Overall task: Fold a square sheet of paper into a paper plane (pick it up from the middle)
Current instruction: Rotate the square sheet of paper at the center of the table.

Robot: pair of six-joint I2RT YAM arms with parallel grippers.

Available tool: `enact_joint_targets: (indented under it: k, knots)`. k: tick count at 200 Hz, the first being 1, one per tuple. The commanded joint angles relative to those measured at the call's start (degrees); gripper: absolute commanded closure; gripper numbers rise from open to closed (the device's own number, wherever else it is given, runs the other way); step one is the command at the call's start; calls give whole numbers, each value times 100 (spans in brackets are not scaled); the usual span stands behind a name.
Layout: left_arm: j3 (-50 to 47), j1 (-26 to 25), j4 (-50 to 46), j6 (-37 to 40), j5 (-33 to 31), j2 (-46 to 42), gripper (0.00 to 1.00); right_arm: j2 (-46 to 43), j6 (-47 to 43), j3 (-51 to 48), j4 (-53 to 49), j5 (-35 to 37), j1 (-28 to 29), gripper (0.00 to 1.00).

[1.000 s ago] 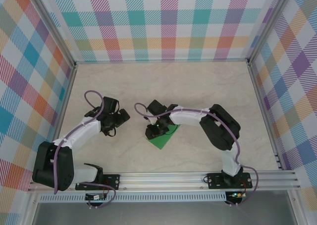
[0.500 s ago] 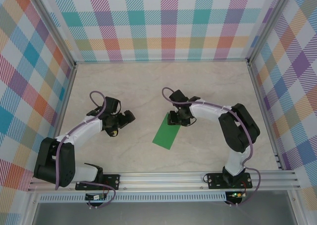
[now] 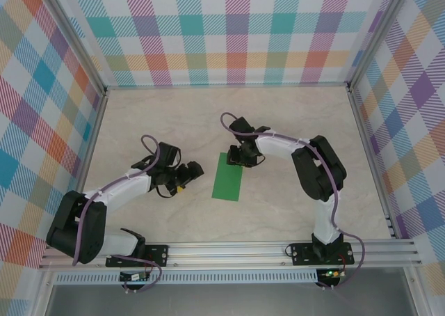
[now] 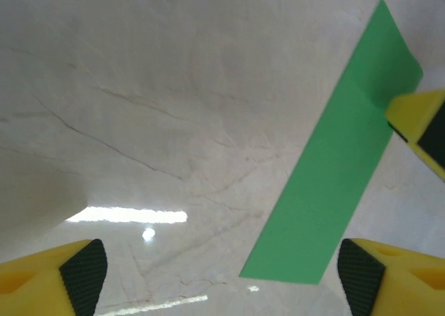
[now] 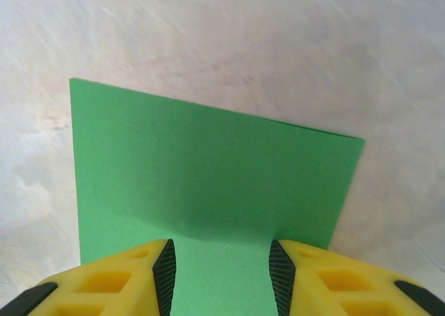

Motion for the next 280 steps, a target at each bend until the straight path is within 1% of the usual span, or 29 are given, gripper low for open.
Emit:
enact_joint_targets:
  k: [1,23,38,56,65,90,94,112,133,173,202,237,280]
  knots:
    - [-151,-258,500,-392,322,-72,19,18,-72,41,47,-92,-3,58]
    - [-201,-480,697,-601,339,-34,24,-290,-258,-30,-86,-204,50,56]
    - [-192,-532,658,-674,220,-1,26,-358,-471,-15,-366,-37,196,55]
    - [-133,-524,318,-661,-207,-58,27,-415,-716,44,-810,347,486,52]
    - [-97,-495,129,-649,-426,-91,27,-455,-838,58,-977,522,664,47]
    - [-186,-154,47,-737,-649,-253,27,-462,-964,144,-1382,806,1153,34]
    - [-225,-74,-134,-758,-658,-287,27,-445,-964,169,-1434,843,1229,32]
    - [-358,265,-188,-817,-658,-477,26,-307,-944,312,-1581,906,1551,26]
    - [-462,594,-302,-810,-661,-707,25,-28,-926,574,-1759,1002,1829,22]
    - [-589,992,-563,-711,-648,-984,21,339,-979,813,-1863,1101,1961,15]
    - [-727,1176,-600,-759,-686,-1153,20,489,-1001,869,-1906,1073,1960,14]
    - [-755,1215,-605,-748,-695,-1151,19,687,-941,954,-2108,1238,1956,14]
    - [-746,1212,-603,-720,-682,-1106,18,756,-944,813,-2064,1233,1952,20]
